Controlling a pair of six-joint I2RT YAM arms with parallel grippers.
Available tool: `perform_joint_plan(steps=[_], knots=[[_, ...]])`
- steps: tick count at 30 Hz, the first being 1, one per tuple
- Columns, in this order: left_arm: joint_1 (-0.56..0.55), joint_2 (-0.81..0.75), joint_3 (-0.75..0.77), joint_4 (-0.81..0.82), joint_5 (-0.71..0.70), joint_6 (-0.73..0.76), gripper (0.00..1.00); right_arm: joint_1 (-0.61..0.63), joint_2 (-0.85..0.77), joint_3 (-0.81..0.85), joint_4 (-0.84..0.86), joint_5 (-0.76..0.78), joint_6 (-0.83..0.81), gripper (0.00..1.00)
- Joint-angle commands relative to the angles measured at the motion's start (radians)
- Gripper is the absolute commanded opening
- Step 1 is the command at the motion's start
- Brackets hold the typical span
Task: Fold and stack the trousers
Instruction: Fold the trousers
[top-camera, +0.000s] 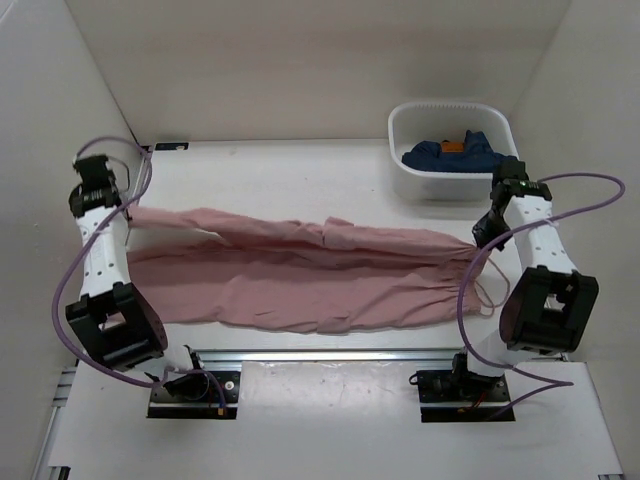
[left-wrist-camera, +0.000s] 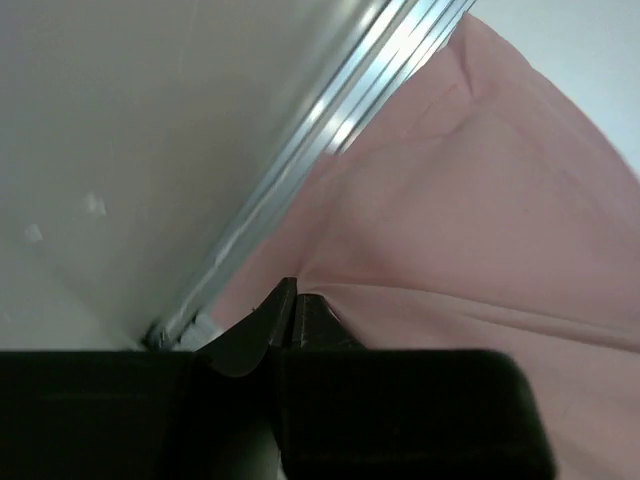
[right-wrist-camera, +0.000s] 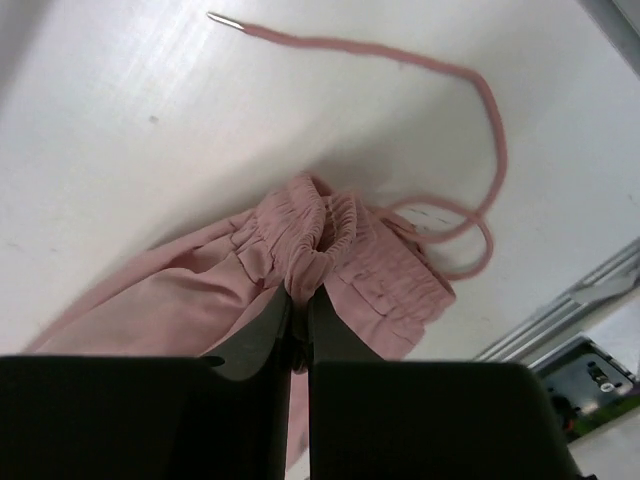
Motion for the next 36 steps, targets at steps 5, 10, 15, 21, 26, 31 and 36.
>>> perform_joint_plan(steps=[5,10,15,21,26,31,36], knots=[[0.213,-0.114,-0.264,0.064,0.02,-0.001,0.14,-0.042,-0.199,-0.138,-0.001,0.048,-0.055,0.0],[0.214,-0.094,-0.263,0.064,0.045,-0.001,0.14,-0.053,-0.208,-0.174,0.008,0.016,-0.075,0.0],[0.214,-0.026,-0.062,0.073,0.02,-0.001,0.14,-0.091,-0.167,-0.015,-0.059,-0.012,-0.084,0.0],[0.256,-0.097,-0.193,0.073,-0.076,-0.001,0.14,-0.091,-0.335,-0.26,-0.131,-0.05,0.025,0.0],[0.319,-0.147,-0.468,0.073,-0.101,-0.001,0.14,-0.128,-0.562,-0.496,-0.169,-0.015,0.195,0.0],[0.379,-0.072,-0.552,0.073,-0.089,-0.001,0.14,-0.139,-0.578,-0.562,-0.169,-0.009,0.229,0.22],[0.413,-0.023,-0.496,0.063,-0.098,-0.001,0.6,-0.139,-0.567,-0.443,-0.199,0.106,0.176,0.64]])
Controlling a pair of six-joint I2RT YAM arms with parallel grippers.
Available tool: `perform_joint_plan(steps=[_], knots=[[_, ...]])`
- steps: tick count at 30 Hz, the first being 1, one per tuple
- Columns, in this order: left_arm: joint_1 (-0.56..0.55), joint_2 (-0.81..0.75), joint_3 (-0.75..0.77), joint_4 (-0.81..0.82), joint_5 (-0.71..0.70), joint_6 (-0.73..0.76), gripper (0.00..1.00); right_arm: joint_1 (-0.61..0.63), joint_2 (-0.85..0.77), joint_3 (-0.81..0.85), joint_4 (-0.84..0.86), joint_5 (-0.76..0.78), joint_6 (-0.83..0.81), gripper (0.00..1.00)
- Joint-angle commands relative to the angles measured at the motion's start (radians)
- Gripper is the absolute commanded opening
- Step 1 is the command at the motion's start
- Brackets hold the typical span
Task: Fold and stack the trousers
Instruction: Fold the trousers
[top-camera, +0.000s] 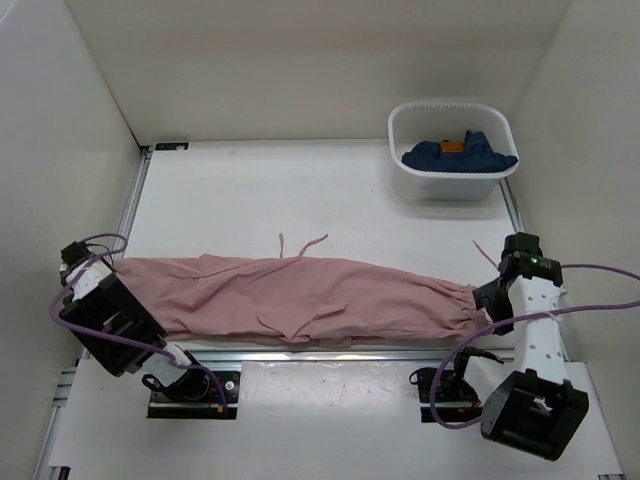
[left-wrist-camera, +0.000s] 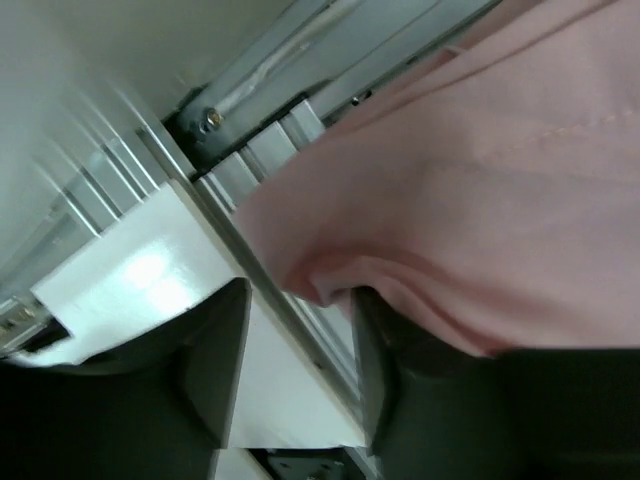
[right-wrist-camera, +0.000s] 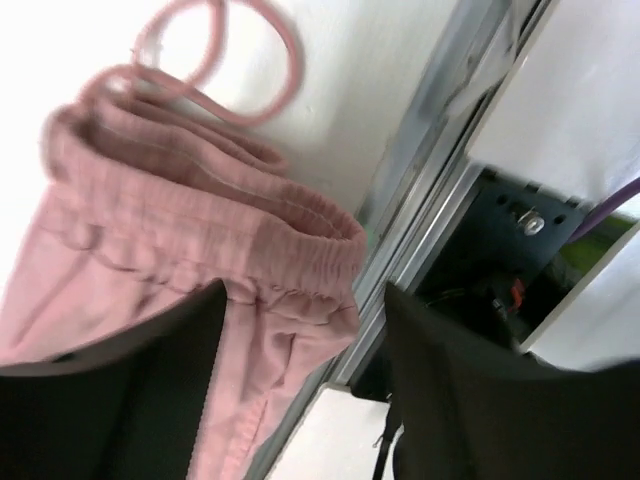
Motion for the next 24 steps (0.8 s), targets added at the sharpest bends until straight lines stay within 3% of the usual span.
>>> perform_joint_plan(steps=[1,4,8,11,16,18,21,24], knots=[[0.019,-0.022,0.093,0.022,-0.016,-0.004,0.66,-0.003,-0.017,0.15,-0.002,0.111,-0.036,0.71],[0.019,-0.047,0.185,-0.031,0.01,-0.004,0.8,0.008,-0.035,0.264,-0.011,0.136,-0.093,0.77],[-0.007,-0.083,0.259,-0.123,0.019,-0.004,0.83,0.08,-0.044,0.335,-0.02,0.138,-0.124,0.73],[-0.061,-0.083,0.256,-0.179,0.053,-0.004,0.83,0.207,-0.035,0.307,0.007,0.064,-0.089,0.56],[-0.153,-0.025,0.147,-0.17,0.076,-0.004,0.82,0.379,0.109,0.088,0.135,-0.09,0.057,0.3],[-0.162,0.025,0.1,-0.11,0.053,-0.004,0.81,0.388,0.182,0.027,0.167,-0.122,0.077,0.18],[-0.172,0.107,0.07,-0.05,0.03,-0.004,0.77,0.388,0.25,-0.026,0.257,-0.154,0.077,0.11],[-0.239,0.191,0.048,-0.001,0.018,-0.004,0.73,0.312,0.362,-0.035,0.345,-0.154,0.036,0.08]])
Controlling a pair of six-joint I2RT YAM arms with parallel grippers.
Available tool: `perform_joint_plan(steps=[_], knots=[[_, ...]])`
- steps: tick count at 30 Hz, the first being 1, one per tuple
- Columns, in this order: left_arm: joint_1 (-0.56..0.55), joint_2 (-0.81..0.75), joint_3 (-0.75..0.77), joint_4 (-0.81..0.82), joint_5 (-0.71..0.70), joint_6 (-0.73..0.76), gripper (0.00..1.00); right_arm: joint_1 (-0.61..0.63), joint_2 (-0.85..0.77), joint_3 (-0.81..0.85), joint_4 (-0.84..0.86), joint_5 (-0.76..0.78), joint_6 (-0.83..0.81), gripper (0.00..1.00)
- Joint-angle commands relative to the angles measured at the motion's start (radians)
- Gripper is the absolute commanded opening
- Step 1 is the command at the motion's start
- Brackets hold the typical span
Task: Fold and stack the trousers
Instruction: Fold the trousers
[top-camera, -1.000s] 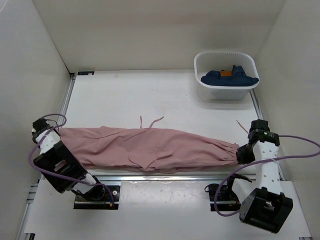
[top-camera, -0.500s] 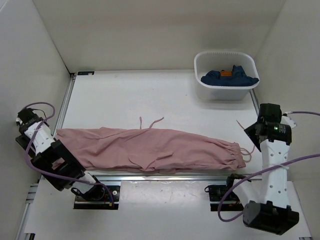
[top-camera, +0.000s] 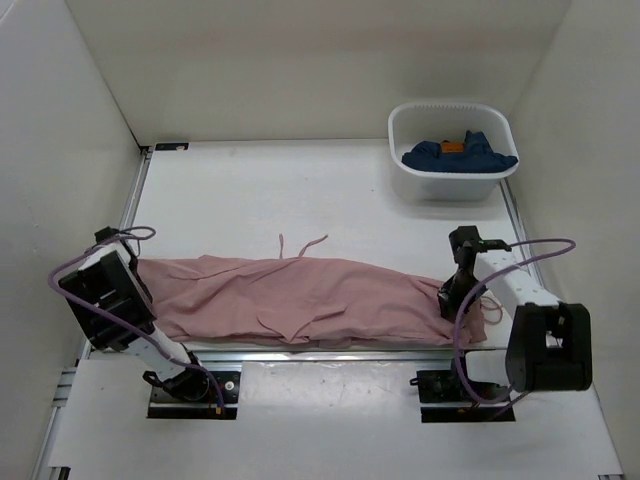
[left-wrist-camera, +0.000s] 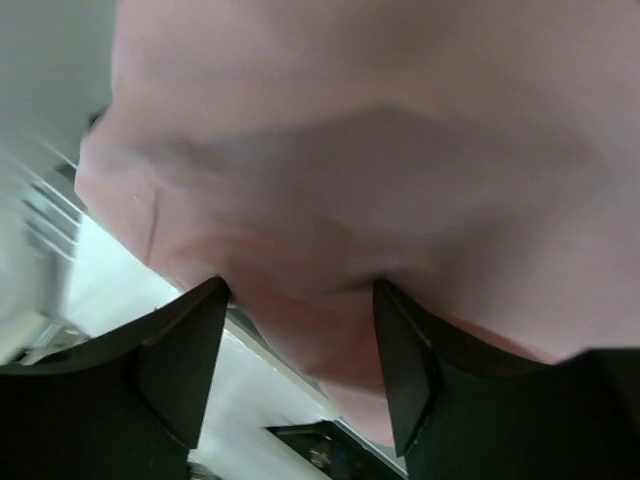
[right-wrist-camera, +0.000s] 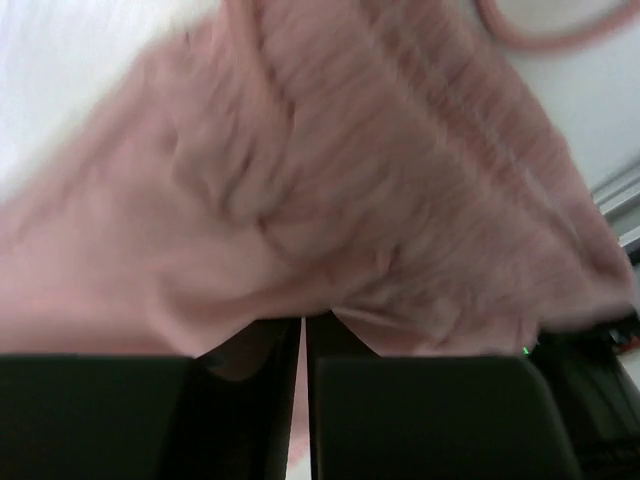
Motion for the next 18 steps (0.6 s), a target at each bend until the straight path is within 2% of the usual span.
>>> perform_joint_plan(steps=[1,4,7,8,10,15,18], knots=[[-0.083,0.043,-0.028,0.11,-0.047,-0.005,0.71,-0.066,0.095,0.018,0.15,-0.015,-0.002,0.07],[-0.168,0.061,-0.024,0.167,-0.048,-0.005,0.7,-0.146,0.261,0.125,0.161,0.085,-0.04,0.0],[-0.233,0.061,0.015,0.167,-0.012,-0.005,0.69,-0.186,0.361,0.24,0.17,0.202,-0.101,0.0],[-0.248,0.061,0.044,0.167,0.0,-0.005,0.69,-0.201,0.402,0.329,0.17,0.223,-0.121,0.0],[-0.29,0.061,0.073,0.133,0.018,-0.005,0.69,-0.215,0.472,0.47,0.17,0.234,-0.183,0.0],[-0.325,0.113,0.139,0.07,0.054,-0.005,0.7,-0.224,0.554,0.645,0.118,0.214,-0.287,0.0],[-0.336,0.113,0.139,0.027,0.075,-0.005,0.7,-0.224,0.477,0.647,0.109,0.113,-0.379,0.24]])
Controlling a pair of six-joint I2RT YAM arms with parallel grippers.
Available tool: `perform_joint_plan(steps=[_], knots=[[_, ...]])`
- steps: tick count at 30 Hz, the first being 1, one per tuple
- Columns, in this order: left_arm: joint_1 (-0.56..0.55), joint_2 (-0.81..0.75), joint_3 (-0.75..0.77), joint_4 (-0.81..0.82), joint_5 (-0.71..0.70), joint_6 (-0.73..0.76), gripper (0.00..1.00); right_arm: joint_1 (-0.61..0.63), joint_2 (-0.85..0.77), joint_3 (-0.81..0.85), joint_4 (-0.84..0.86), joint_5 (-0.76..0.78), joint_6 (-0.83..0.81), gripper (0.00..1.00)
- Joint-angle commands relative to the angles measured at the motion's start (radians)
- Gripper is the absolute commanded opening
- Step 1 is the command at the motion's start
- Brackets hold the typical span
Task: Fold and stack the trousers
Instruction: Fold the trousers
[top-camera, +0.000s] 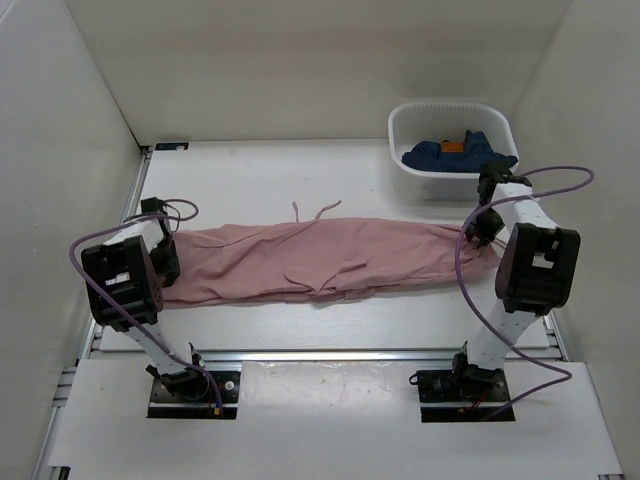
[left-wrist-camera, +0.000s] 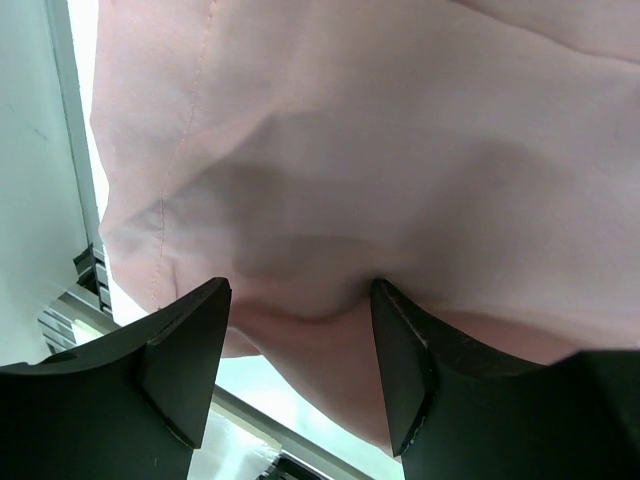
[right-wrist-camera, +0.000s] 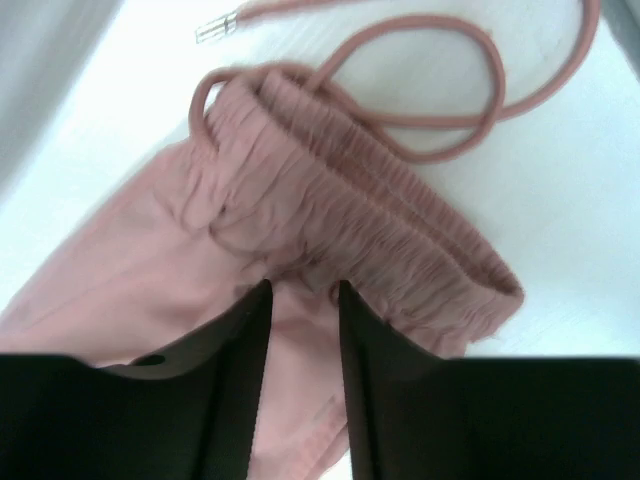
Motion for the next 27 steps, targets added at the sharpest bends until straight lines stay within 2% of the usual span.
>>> perform_joint_plan(steps=[1,2,5,7,11,14,19,20,22,23,25,26,27], knots=[[-0.007,-0.01,0.008,-0.019,0.078,-0.022,0.7,-0.006,-0.102,0.022,-0.039,-0.061,-0.14,0.42],[-0.007,-0.021,-0.011,-0.029,0.087,-0.022,0.7,-0.006,-0.139,-0.006,-0.072,-0.08,-0.14,0.79],[-0.007,-0.052,-0.036,-0.029,0.096,-0.022,0.7,-0.006,-0.269,-0.055,-0.14,-0.069,-0.093,0.98],[-0.007,-0.061,-0.048,-0.038,0.097,-0.022,0.7,-0.016,-0.337,-0.107,-0.169,-0.112,-0.047,0.98],[-0.007,-0.051,-0.058,-0.039,0.097,-0.022,0.7,-0.069,-0.36,-0.303,-0.007,-0.275,0.033,0.98],[-0.007,-0.041,-0.058,-0.049,0.086,-0.022,0.7,-0.104,-0.267,-0.325,0.14,-0.287,0.081,0.98],[-0.007,-0.052,-0.048,-0.058,0.064,-0.022,0.71,-0.115,-0.072,-0.284,0.222,-0.287,0.081,0.98],[-0.007,-0.052,-0.048,-0.058,0.051,-0.022,0.71,-0.124,-0.046,-0.269,0.222,-0.278,0.081,0.96],[-0.007,-0.052,-0.048,-0.058,0.04,-0.022,0.71,-0.124,0.014,-0.253,0.204,-0.269,0.081,0.77],[-0.016,-0.052,-0.048,-0.058,0.031,-0.022,0.71,-0.135,0.025,-0.253,0.204,-0.269,0.081,0.52],[-0.016,-0.052,-0.048,-0.058,0.031,-0.022,0.71,-0.145,0.034,-0.253,0.192,-0.25,0.081,0.29],[-0.044,-0.052,-0.036,-0.068,0.031,-0.022,0.71,-0.17,0.034,-0.262,0.172,-0.235,0.07,0.04],[-0.062,-0.052,-0.027,-0.068,0.031,-0.022,0.71,-0.181,0.019,-0.262,0.141,-0.209,0.07,0.0]])
